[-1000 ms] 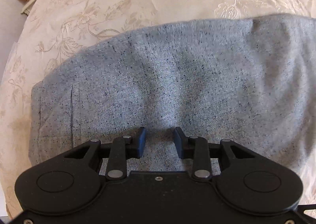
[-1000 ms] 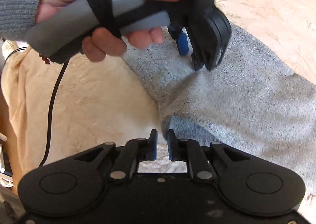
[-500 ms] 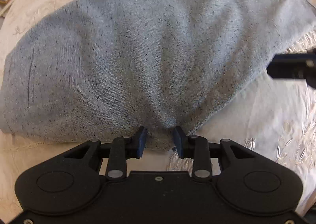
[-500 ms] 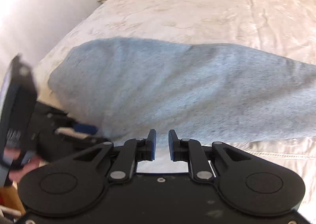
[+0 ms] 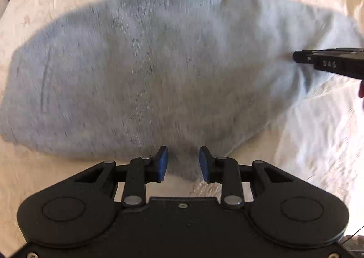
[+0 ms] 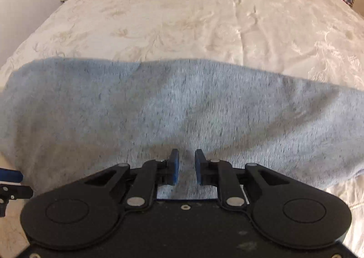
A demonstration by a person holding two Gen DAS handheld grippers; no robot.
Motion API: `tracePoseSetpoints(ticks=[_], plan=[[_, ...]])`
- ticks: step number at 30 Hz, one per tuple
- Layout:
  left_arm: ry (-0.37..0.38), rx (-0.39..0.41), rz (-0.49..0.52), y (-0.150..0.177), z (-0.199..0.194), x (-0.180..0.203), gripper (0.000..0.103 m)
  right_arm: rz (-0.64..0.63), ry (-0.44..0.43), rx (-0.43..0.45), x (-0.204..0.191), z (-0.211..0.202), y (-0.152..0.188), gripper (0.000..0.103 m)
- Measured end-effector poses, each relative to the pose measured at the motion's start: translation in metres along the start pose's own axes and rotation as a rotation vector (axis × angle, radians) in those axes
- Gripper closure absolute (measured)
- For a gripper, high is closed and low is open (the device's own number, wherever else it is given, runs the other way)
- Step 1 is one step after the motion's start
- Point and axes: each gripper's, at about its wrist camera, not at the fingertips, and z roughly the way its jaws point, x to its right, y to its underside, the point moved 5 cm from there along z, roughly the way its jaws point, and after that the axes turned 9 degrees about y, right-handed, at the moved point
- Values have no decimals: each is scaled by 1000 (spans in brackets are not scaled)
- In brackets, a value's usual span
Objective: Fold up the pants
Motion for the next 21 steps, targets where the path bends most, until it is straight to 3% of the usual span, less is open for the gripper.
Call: tracePoseSetpoints(ticks=[5, 9, 12, 16, 21], plan=[[-89, 139, -23, -49, -26, -32, 62, 44, -53, 68, 0, -5, -27, 81], [-165, 180, -90, -89, -12, -71, 62, 63, -40, 65, -7, 13, -48, 80], [-234, 192, -99, -115, 7, -94, 61, -4, -11, 76, -17, 36, -63, 80], [-324, 156, -131, -117, 34, -128, 58, -77, 33, 58, -26, 64, -79, 80], [-308, 171, -144, -112, 40, -138, 58, -22, 36, 23, -20, 96, -102, 83]])
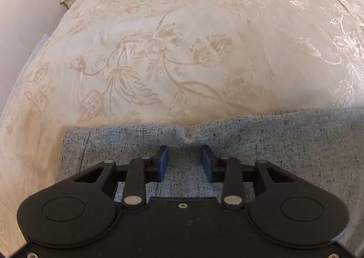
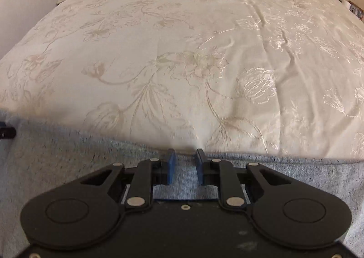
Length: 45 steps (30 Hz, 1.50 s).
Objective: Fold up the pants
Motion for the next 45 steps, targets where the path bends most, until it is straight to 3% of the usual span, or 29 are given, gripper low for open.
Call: tracePoseSetpoints(ticks=[3, 7, 12, 16, 18, 22, 24, 29, 34, 40, 45], plan=[[-26, 8, 43, 4, -7, 5, 58, 44, 8, -26, 3, 4, -10, 85], [-52, 45, 48, 9, -37, 15, 59, 114, -20, 16, 13, -36, -3, 80], [74, 58, 85, 53, -72, 54, 59, 131, -8, -34, 15, -72, 53, 80], [115, -24, 157, 100, -67, 88, 58, 159, 47, -141, 16, -79, 110, 80], [94, -70, 192, 120, -56, 99, 59, 160, 59, -127, 18, -90, 124, 80], [20, -36, 311, 129, -53, 115, 59, 212, 37, -123, 33, -114, 133, 80], [21, -55, 280, 123, -50, 114, 59, 248, 44, -111, 52, -123, 135, 80], [46, -106, 44, 109, -45, 99, 58, 363, 114, -74, 147, -135, 135, 80], [-24, -112, -100, 98, -66, 106, 59, 392, 218, -42, 255, -132, 137, 79], [-50, -50, -132, 83, -98, 163, 59, 423, 278, 3, 366, -113, 124, 79], [0, -48, -98, 67, -101, 225, 59, 391, 280, -27, 403, -80, 122, 79]])
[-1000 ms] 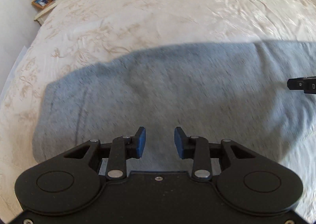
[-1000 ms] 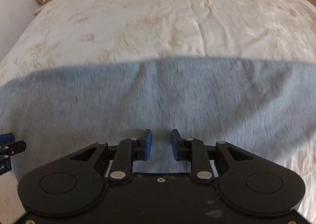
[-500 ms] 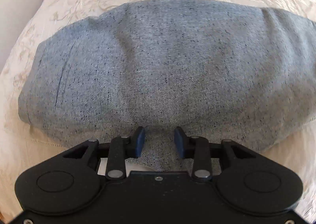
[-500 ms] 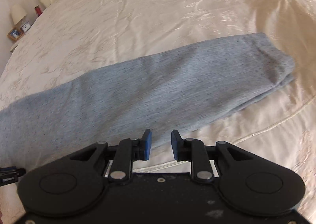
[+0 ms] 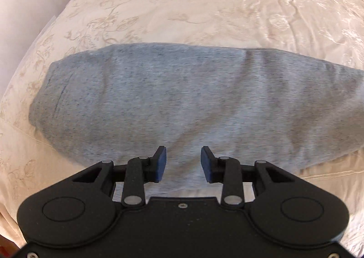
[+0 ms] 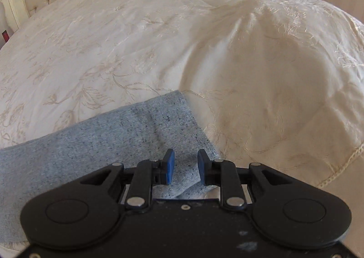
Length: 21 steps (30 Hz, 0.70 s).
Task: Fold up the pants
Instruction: 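Close the right gripper on the sweatpants leg cuffs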
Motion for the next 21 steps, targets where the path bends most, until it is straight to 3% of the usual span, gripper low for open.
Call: tracePoseSetpoints(ticks=[3, 7, 11, 14, 18, 21], plan=[[19, -5, 64, -8, 2, 42, 58, -51, -2, -74, 4, 27, 13, 79], [58, 0, 132, -16, 3, 89, 58, -87, -64, -48, 11, 12, 30, 77], [89, 13, 184, -30, 10, 127, 58, 116, -233, -57, 35, -12, 45, 73], [85, 12, 225, -37, 21, 154, 58, 284, -359, -110, 47, -15, 54, 69], [43, -88, 242, -35, 60, 167, 57, 410, -377, -180, 54, 3, 56, 65], [47, -152, 185, -28, 86, 157, 53, 477, -372, -217, 58, 23, 52, 65]])
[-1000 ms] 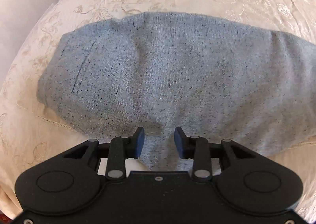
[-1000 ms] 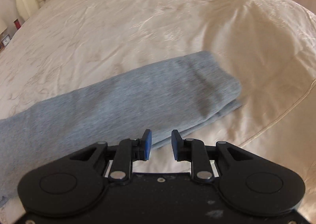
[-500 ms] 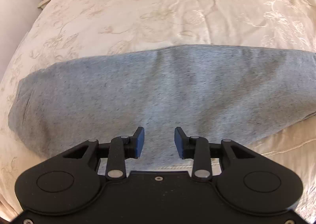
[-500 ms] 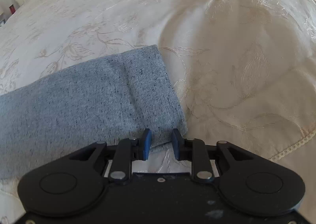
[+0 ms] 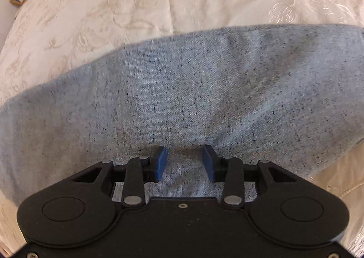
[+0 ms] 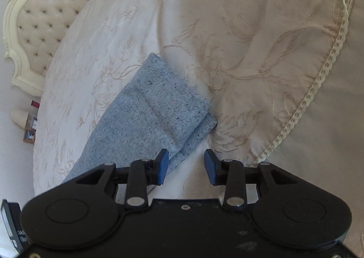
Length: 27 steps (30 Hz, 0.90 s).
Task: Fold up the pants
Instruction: 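Close the right gripper on the sweatpants leg cuffs, then lift the cuffs with the right gripper and fold them back over the legs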
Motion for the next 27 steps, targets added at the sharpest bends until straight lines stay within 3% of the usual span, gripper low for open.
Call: tracePoseSetpoints(ticks=[4, 10, 20, 27], plan=[[34, -10, -66, -1, 1, -12, 50, 40, -25, 9, -2, 8, -11, 65], [41, -27, -50, -2, 3, -17, 49, 66, -44, 1, -4, 35, -34, 66], [20, -19, -26, -5, -2, -4, 48, -2, -95, 6, 7, 23, -36, 66], [43, -32, -18, -8, -6, -7, 47, -91, -126, 19, -20, 46, -69, 64]])
